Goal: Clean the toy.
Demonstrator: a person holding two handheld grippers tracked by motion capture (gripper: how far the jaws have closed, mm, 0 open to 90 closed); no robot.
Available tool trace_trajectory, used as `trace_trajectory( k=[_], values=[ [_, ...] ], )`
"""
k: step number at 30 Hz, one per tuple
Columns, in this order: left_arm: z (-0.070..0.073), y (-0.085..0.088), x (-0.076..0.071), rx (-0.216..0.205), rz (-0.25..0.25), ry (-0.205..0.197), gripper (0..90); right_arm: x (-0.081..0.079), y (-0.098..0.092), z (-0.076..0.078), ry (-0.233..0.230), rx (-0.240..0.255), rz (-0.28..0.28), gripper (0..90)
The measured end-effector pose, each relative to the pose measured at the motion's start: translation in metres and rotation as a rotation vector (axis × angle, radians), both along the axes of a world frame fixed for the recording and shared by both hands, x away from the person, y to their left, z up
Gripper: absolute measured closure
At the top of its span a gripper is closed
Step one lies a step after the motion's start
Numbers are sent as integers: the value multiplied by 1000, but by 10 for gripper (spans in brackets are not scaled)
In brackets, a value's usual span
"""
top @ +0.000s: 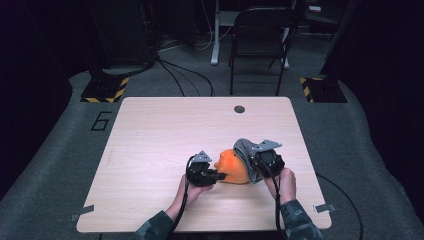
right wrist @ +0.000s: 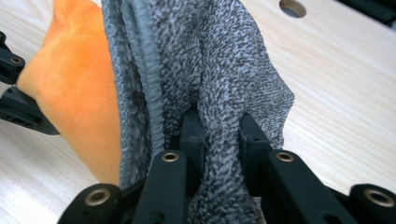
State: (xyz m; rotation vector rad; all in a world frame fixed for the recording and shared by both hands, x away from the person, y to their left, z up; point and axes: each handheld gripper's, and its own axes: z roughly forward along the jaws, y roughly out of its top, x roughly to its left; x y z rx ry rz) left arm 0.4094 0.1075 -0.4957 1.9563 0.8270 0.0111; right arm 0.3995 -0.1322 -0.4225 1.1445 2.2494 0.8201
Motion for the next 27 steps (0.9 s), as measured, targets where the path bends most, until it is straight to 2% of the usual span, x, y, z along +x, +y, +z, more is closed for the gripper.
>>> trace_trajectory(
  k=[4,5,7,10,12,14,15,17,18,21,24,27],
  values=[
    [0,1,1,-4,-19,-5,731,0,2,-2,-6,-16,-2,768],
    [0,1,2,-7,-30,-12,694,0,2,-3,-7,-26,-3,769],
    [1,2,3,14,-30,-35,596,0,4,-4,7,-27,-12,770],
    [1,4,5,14,-46,-60,476,2,4,-6,11,-33,-17,771],
    [1,6,5,13,-66,-88,419,3,3,-6,12,-32,-11,771],
    [1,9,5,13,-64,-109,373,4,2,-6,10,-28,-4,771],
    [2,11,5,15,-66,-120,322,4,2,-6,15,-27,-6,771],
    [4,15,6,22,-61,-148,288,5,2,-6,9,-32,-5,771],
    [5,17,6,18,-65,-150,269,4,3,-6,13,-29,-11,771],
    [2,17,6,68,-77,-178,216,6,4,-7,7,-35,-4,771],
    [-4,13,6,128,-93,-202,185,6,5,-7,18,-25,-24,771],
    [-8,9,6,171,-100,-232,168,8,3,-7,23,-28,-13,771]
  ],
)
